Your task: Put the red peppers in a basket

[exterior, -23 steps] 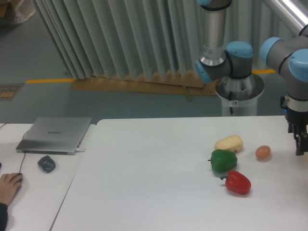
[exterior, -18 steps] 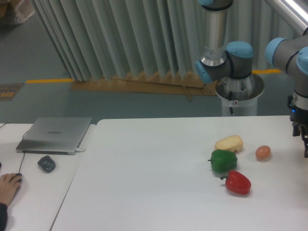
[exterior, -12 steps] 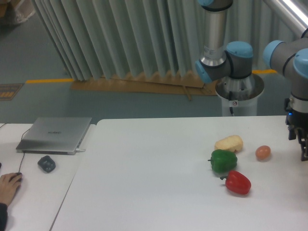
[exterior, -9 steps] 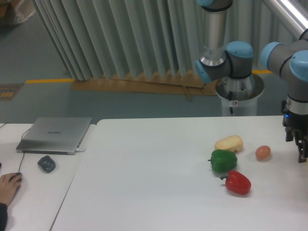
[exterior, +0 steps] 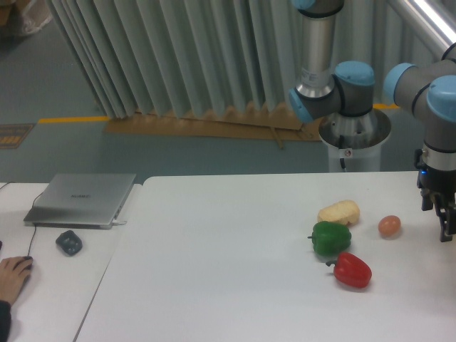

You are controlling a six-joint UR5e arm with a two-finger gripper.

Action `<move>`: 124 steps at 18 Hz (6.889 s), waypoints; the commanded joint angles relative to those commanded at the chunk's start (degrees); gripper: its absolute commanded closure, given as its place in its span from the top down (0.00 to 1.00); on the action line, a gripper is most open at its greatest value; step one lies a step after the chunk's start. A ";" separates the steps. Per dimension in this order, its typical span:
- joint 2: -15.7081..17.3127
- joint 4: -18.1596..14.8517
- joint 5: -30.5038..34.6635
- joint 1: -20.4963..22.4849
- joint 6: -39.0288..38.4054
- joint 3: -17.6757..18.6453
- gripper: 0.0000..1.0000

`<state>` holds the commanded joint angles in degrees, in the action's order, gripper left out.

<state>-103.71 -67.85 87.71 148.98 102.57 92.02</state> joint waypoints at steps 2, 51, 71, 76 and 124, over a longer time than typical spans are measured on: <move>-0.09 0.09 0.00 -0.09 0.52 -0.09 1.00; -16.26 1.23 21.53 -23.65 0.35 -5.89 0.87; -4.05 2.46 9.85 -10.21 -6.60 -6.24 0.48; -2.55 2.46 4.49 -0.38 -1.97 -7.12 0.48; -0.53 1.06 6.50 8.19 17.14 1.41 1.00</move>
<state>-104.24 -66.79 94.21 157.16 119.71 93.43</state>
